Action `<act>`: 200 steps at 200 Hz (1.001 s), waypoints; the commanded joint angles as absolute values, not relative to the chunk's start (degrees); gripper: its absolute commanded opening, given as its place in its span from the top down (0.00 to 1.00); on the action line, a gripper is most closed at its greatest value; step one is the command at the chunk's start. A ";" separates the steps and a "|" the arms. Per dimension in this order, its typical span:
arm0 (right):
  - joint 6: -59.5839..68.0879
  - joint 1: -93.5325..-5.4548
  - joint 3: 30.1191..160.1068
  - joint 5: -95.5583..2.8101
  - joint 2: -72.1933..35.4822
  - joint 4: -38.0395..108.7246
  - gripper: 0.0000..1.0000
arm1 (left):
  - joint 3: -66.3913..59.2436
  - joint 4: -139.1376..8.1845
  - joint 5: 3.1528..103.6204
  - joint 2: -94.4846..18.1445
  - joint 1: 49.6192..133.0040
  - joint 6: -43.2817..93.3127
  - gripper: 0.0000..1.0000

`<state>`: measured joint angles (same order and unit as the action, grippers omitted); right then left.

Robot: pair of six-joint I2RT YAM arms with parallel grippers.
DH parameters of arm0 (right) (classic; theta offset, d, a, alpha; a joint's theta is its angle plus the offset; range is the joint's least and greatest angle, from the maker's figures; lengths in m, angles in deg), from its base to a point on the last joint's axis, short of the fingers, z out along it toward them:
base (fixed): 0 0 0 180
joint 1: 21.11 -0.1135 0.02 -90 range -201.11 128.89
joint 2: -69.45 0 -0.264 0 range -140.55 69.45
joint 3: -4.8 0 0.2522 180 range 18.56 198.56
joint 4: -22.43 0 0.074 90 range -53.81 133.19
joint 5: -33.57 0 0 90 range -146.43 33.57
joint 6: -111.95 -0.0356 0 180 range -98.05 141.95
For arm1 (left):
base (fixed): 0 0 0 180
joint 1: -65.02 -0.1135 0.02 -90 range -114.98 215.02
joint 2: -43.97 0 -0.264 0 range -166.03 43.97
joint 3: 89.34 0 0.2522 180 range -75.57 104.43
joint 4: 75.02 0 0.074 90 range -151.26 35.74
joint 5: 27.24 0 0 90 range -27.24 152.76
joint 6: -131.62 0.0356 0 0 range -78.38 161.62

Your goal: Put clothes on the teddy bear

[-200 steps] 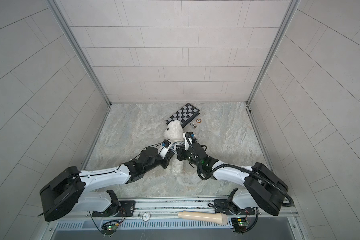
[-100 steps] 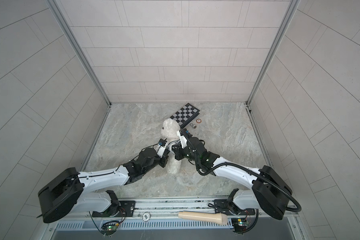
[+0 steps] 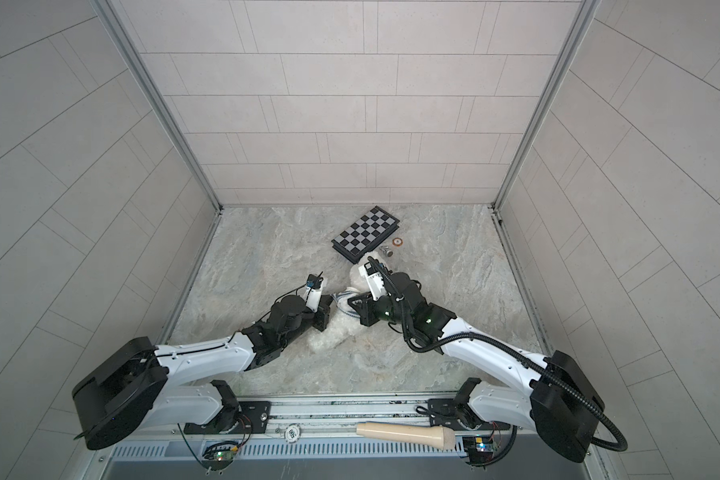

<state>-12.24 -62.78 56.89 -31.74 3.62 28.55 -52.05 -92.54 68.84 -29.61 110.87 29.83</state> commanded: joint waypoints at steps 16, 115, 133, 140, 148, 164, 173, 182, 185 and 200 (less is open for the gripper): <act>-14.45 -60.92 56.76 -25.10 6.42 23.24 1.00 | -53.25 -90.70 71.50 -29.63 109.92 29.84 1.00; -19.62 -56.19 52.42 -21.57 3.84 13.85 1.00 | -53.43 -89.00 67.34 -26.05 114.77 31.51 1.00; -20.56 -55.08 51.51 -21.02 3.15 12.47 1.00 | -53.17 -87.48 63.34 -24.32 114.80 29.64 1.00; -20.77 -54.55 50.92 -20.93 2.88 11.76 1.00 | -53.16 -87.11 61.91 -23.46 114.78 28.75 1.00; -20.75 -54.06 50.44 -20.99 2.50 11.50 1.00 | -53.32 -86.87 60.58 -22.55 114.82 27.91 1.00; -20.69 -53.47 49.57 -20.95 1.58 10.51 1.00 | -53.64 -85.86 59.94 -21.43 114.78 26.71 0.98; -20.48 -53.15 49.57 -20.60 0.89 10.35 1.00 | -53.60 -84.78 60.08 -21.46 114.68 26.59 0.99; -20.22 -52.94 49.70 -19.73 0.03 10.57 0.98 | -53.68 -84.21 60.46 -21.96 114.72 26.46 1.00; -19.96 -52.95 49.74 -19.43 -0.25 10.79 0.97 | -53.75 -84.32 60.43 -22.17 114.72 26.37 1.00; -18.09 -52.88 49.90 -18.89 -0.95 13.35 0.90 | -54.34 -86.07 60.05 -23.95 114.69 25.41 1.00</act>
